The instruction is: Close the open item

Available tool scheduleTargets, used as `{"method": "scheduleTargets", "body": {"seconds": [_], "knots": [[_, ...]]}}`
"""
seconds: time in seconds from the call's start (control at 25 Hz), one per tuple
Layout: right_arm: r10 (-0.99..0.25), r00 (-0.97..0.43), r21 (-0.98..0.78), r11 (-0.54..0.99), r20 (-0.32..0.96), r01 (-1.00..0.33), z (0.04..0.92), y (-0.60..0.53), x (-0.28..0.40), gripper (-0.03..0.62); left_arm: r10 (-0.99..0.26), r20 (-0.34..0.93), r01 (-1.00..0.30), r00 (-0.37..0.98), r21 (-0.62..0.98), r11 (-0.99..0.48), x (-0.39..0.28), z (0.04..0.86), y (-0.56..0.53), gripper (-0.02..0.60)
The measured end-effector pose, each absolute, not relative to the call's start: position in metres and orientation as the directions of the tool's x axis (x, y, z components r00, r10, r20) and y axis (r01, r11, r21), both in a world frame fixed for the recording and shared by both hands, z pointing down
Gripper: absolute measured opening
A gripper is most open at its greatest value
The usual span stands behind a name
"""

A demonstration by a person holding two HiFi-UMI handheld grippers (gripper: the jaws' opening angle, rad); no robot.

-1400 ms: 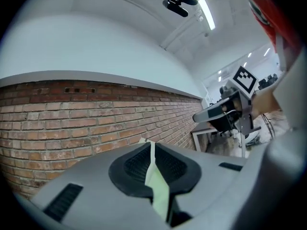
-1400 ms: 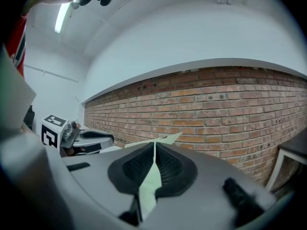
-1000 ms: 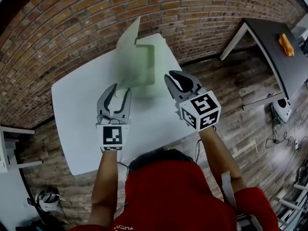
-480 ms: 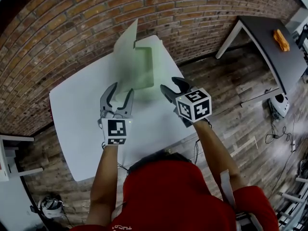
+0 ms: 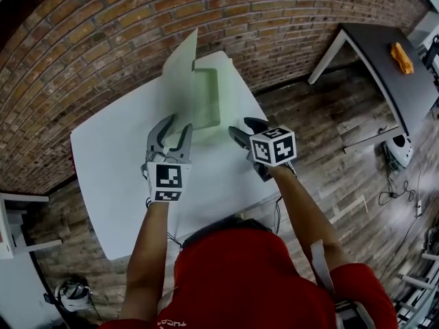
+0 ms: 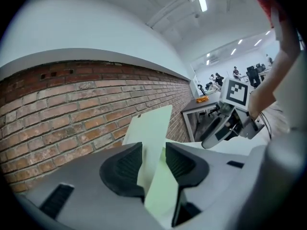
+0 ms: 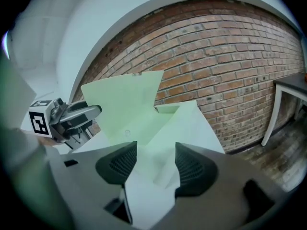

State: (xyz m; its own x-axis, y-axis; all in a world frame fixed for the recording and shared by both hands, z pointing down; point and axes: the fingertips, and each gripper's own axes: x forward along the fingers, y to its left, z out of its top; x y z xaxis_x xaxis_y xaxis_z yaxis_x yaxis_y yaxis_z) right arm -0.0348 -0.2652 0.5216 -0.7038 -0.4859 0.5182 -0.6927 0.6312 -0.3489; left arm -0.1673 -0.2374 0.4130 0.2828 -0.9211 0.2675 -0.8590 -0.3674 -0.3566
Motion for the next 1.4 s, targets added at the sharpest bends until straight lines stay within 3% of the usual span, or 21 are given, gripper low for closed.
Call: {"method": "scheduleTargets", "body": {"seconds": [0.32,1.4], "knots": [[-0.452,-0.706,-0.376,0.622,0.545,-0.687,0.539,-0.272,-0.035,0.225,-0.912,0.275,-0.843,0.305,-0.368,-0.393,-0.154,0.411,-0.243,0.100],[-0.349,-0.756,-0.386,0.697,0.554,-0.604,0.552,-0.271,-0.041,0.225,-0.805,0.411,-0.705,0.428,-0.405,-0.582,-0.090,0.453,-0.249,0.072]]}}
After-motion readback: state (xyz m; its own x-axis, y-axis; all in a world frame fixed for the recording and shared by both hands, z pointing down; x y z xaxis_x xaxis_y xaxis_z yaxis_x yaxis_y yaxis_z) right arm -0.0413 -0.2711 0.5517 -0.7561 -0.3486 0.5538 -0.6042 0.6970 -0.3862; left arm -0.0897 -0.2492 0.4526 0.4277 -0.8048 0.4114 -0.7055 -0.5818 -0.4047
